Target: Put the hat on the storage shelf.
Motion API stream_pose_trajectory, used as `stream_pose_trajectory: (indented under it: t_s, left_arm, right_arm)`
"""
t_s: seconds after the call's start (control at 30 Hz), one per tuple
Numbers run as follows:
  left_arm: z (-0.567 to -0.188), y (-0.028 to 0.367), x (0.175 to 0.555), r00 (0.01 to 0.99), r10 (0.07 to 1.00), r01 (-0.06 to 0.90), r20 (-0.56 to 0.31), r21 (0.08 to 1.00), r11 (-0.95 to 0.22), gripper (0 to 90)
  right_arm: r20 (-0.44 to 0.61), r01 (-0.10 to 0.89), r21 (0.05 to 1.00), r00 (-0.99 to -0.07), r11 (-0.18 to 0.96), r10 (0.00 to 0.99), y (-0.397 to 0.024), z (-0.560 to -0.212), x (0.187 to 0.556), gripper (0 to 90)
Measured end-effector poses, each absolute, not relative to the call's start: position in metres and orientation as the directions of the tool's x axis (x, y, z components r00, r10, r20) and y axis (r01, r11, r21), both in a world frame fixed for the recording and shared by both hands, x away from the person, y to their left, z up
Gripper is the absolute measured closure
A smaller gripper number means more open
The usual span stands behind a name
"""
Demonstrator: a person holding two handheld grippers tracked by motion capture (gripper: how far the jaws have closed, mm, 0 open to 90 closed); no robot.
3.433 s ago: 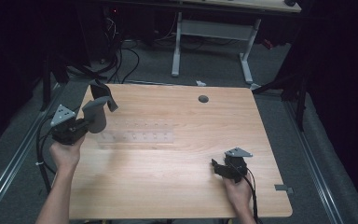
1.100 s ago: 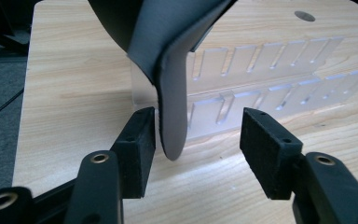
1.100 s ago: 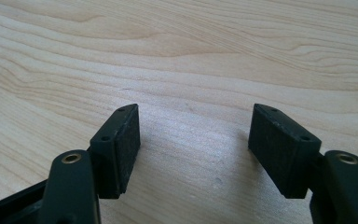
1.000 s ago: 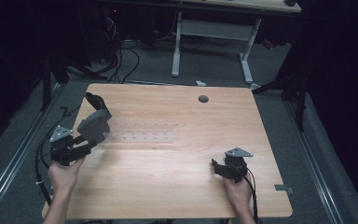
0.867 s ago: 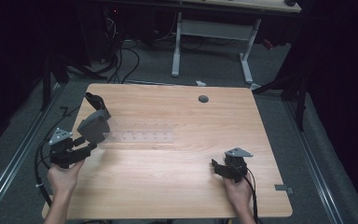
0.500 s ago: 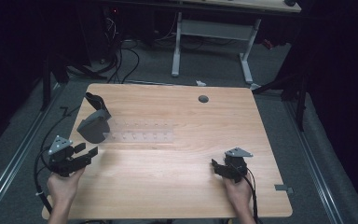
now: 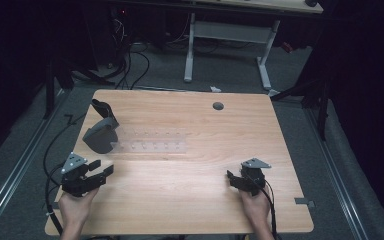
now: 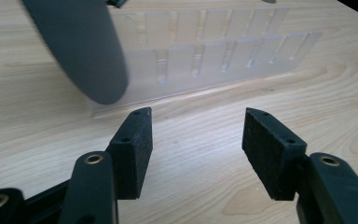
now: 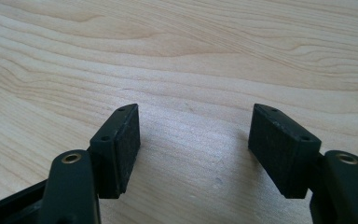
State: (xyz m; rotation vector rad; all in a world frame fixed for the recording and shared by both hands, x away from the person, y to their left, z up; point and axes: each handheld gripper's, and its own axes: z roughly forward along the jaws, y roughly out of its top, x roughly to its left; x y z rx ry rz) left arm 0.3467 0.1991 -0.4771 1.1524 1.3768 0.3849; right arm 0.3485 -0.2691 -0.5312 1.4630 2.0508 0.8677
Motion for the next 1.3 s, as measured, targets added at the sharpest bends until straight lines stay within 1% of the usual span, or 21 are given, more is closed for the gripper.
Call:
stream_pose_trajectory:
  t_s: [0.37, 0.73, 1.07, 1.23, 1.3]
  left_arm:
    - [-0.486, 0.163, 0.350, 0.293, 0.783, 0.447, -0.549, 0.802, 0.395, 42.7]
    - [-0.494, 0.136, 0.351, 0.339, 0.771, 0.496, -0.540, 0.799, 0.341, 42.1]
    - [-0.507, 0.115, 0.356, 0.348, 0.767, 0.527, -0.539, 0.789, 0.316, 41.6]
    - [-0.512, 0.108, 0.359, 0.343, 0.765, 0.529, -0.544, 0.785, 0.322, 41.6]
    - [-0.515, 0.105, 0.360, 0.345, 0.772, 0.526, -0.533, 0.791, 0.312, 41.6]
  right_arm:
    - [-0.015, 0.649, 0.725, -0.319, 0.230, 0.948, -0.269, -0.531, 0.348, 34.1]
    - [-0.015, 0.649, 0.725, -0.319, 0.230, 0.948, -0.269, -0.531, 0.348, 34.1]
    - [-0.015, 0.649, 0.725, -0.322, 0.232, 0.947, -0.269, -0.531, 0.348, 34.1]
    - [-0.015, 0.648, 0.725, -0.322, 0.232, 0.947, -0.269, -0.531, 0.348, 34.1]
    - [-0.016, 0.648, 0.725, -0.322, 0.233, 0.947, -0.269, -0.531, 0.348, 34.1]
